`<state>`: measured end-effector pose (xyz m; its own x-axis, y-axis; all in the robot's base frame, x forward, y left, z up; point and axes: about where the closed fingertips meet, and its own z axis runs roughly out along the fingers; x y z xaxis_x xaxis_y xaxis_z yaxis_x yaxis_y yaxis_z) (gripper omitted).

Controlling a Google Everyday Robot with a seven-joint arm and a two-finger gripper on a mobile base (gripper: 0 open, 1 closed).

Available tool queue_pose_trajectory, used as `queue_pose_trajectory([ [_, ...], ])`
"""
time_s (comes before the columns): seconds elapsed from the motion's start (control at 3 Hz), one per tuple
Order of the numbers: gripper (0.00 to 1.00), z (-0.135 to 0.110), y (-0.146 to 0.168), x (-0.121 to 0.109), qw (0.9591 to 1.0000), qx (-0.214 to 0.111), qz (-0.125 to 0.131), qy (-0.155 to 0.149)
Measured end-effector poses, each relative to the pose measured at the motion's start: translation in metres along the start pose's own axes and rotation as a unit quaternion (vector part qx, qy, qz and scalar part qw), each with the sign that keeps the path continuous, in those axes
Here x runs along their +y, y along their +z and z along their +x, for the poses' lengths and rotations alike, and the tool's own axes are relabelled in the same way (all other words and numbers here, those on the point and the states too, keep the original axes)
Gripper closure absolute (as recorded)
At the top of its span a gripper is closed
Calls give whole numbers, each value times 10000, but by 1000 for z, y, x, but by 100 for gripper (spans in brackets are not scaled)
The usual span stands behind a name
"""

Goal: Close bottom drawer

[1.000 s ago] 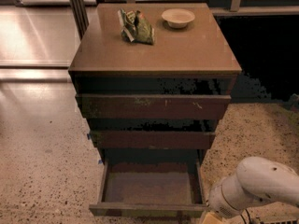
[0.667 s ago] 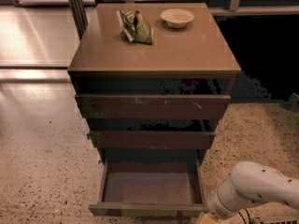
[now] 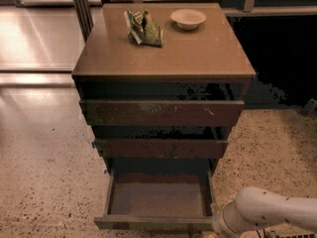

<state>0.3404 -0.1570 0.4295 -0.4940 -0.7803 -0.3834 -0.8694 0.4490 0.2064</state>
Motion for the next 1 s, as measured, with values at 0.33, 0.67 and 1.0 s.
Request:
queue_pose_trajectory([
  [0.33, 0, 1, 4, 0, 10000, -17, -13, 17],
  [0.67, 19, 1, 4, 0, 10000, -17, -13, 17],
  [1.0, 42, 1, 4, 0, 10000, -18, -13, 17],
])
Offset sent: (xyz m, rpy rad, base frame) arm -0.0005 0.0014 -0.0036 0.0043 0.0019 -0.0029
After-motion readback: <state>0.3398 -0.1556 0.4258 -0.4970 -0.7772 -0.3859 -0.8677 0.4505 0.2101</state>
